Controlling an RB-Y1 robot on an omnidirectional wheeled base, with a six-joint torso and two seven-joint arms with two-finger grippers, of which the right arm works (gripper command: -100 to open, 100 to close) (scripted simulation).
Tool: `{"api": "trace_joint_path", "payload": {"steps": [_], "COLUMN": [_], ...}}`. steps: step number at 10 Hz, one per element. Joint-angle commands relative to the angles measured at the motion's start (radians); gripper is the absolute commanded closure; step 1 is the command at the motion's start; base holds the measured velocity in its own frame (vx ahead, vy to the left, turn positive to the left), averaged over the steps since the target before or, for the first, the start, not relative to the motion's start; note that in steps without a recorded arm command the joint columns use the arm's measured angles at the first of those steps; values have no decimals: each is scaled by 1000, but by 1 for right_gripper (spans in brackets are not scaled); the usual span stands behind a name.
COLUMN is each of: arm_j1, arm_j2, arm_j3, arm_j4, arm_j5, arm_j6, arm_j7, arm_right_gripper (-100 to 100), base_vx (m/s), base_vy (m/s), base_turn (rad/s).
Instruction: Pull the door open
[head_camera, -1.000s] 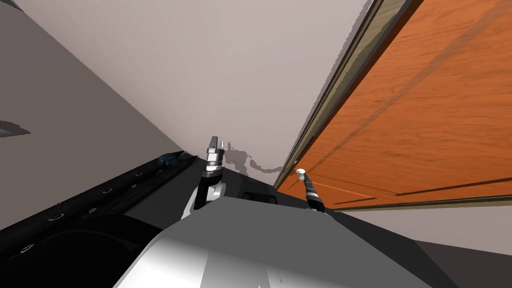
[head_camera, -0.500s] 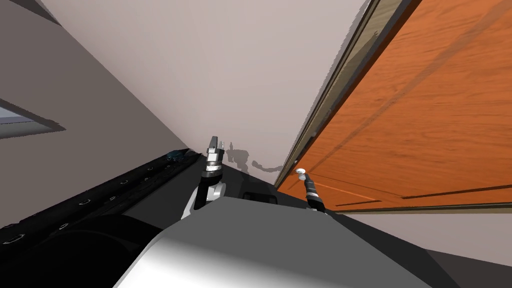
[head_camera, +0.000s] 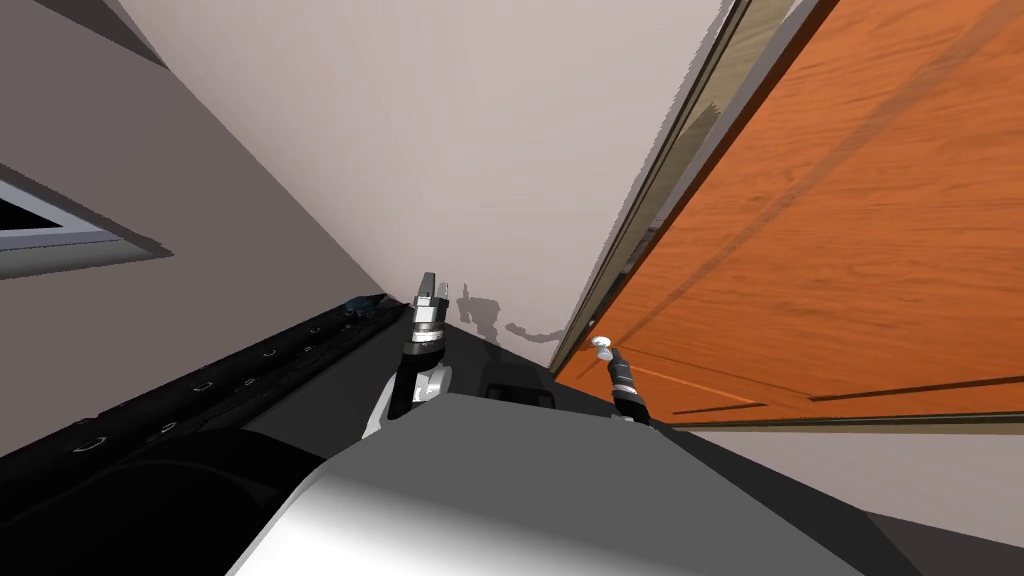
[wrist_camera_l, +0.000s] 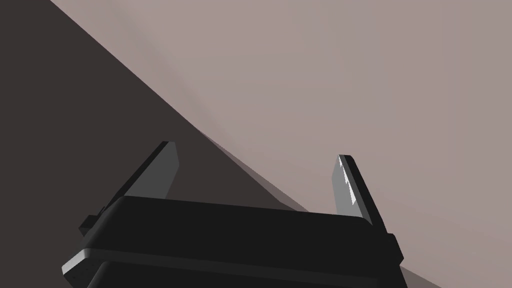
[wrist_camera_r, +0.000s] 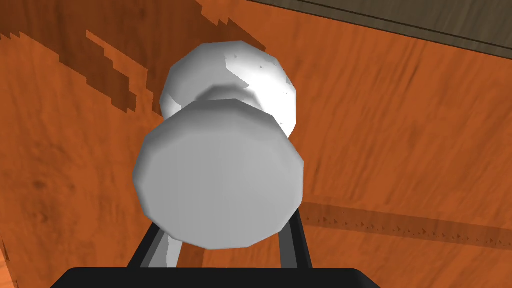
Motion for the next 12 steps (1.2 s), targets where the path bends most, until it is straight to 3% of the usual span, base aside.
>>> {"api": "trace_joint_path", "payload": {"steps": [1, 7, 9, 12], "arm_j1": [-6, -6, -7, -7], "arm_j2": [4, 0, -3, -4], "arm_j3": [17, 42, 59, 67], "arm_j4": [-6, -11, -15, -16], "arm_j5": [-23, -90, -134, -156], "arm_j6": [-1, 10, 17, 21], "arm_j7": [-50, -177, -244, -302], "arm_right_gripper": [100, 100, 100, 100], "base_vx": [-53, -59, -71, -55], "base_vy": [-22, -18, -27, -19], "base_turn": [87, 75, 117, 65]}}
